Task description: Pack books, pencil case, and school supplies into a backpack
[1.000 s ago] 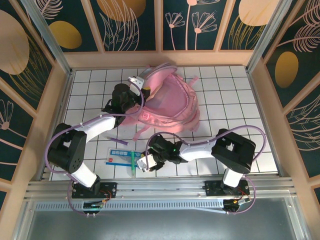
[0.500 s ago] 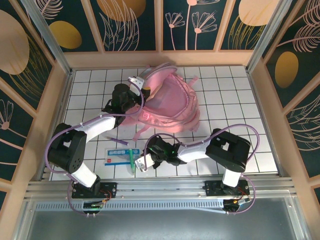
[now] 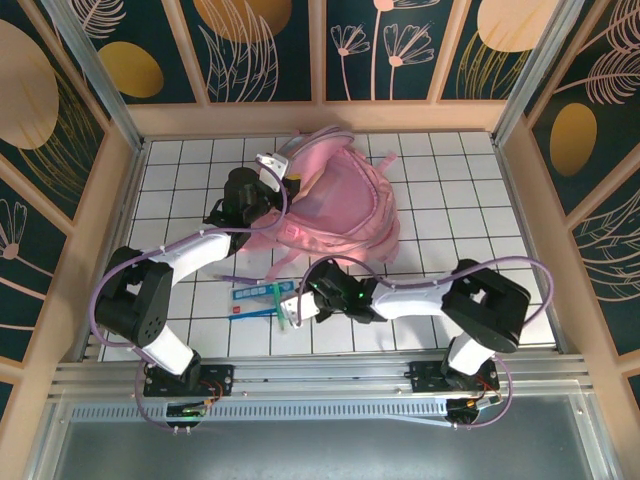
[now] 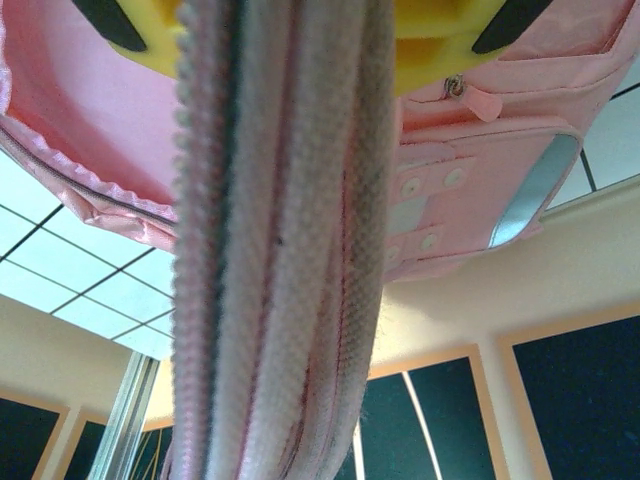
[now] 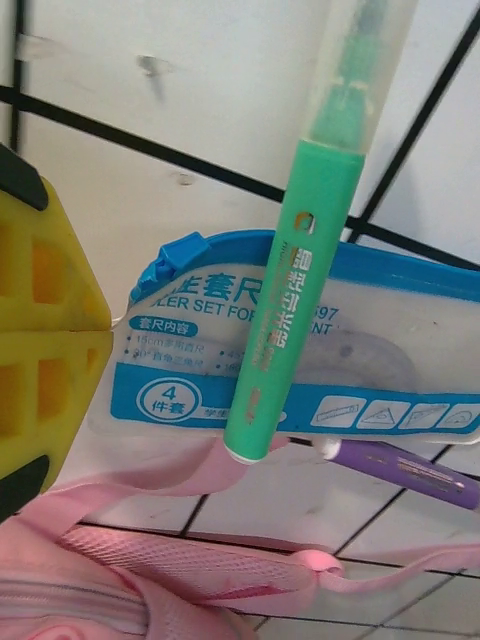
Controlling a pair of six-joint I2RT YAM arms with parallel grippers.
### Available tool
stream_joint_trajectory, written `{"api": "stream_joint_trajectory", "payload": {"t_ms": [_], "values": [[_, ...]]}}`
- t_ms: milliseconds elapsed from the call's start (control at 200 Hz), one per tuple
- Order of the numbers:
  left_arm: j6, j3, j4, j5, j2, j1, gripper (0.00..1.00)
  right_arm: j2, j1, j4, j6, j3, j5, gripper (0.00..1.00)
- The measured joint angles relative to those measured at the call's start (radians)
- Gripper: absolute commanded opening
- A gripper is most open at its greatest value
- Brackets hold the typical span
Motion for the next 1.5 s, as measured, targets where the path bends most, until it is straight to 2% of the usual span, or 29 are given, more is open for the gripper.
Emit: {"api": "stream_joint_trajectory", "payload": {"t_ms": [175, 295, 636, 761, 886, 1046, 1136, 1331, 1501], "values": [[0.000, 0.000, 0.000, 0.000, 0.000, 0.000, 0.00, -0.042, -0.075, -0.270, -0.003, 0.137, -0.034, 0.00], [0.000, -0.001, 0.000, 0.000, 0.000, 0.000, 0.00, -0.090, -0.113, -0.391, -0.008, 0.148, -0.032, 0.00], [0.002, -0.015, 0.016, 0.007, 0.000, 0.000, 0.00, -0.240, -0.193, -0.597, -0.011, 0.110, 0.011, 0.00], [0.051, -0.042, 0.037, 0.026, 0.000, 0.000, 0.00, -0.336, -0.197, -0.656, -0.010, 0.110, 0.012, 0.00], [0.100, -0.075, 0.040, -0.018, -0.001, 0.012, 0.00, -0.472, -0.197, -0.668, 0.004, 0.112, -0.019, 0.00], [0.147, -0.216, 0.117, 0.024, -0.061, 0.077, 0.00, -0.616, -0.211, -0.636, 0.043, 0.116, -0.074, 0.00], [0.152, -0.228, 0.103, 0.043, -0.082, 0.090, 0.00, -0.679, -0.263, -0.632, 0.055, 0.118, -0.100, 0.00], [0.135, -0.154, 0.020, 0.119, -0.088, 0.091, 0.00, -0.705, -0.451, -0.649, 0.113, 0.151, -0.143, 0.00], [0.093, -0.100, -0.023, 0.179, -0.073, 0.091, 0.00, -0.714, -0.477, -0.556, 0.261, 0.161, -0.185, 0.00]]}}
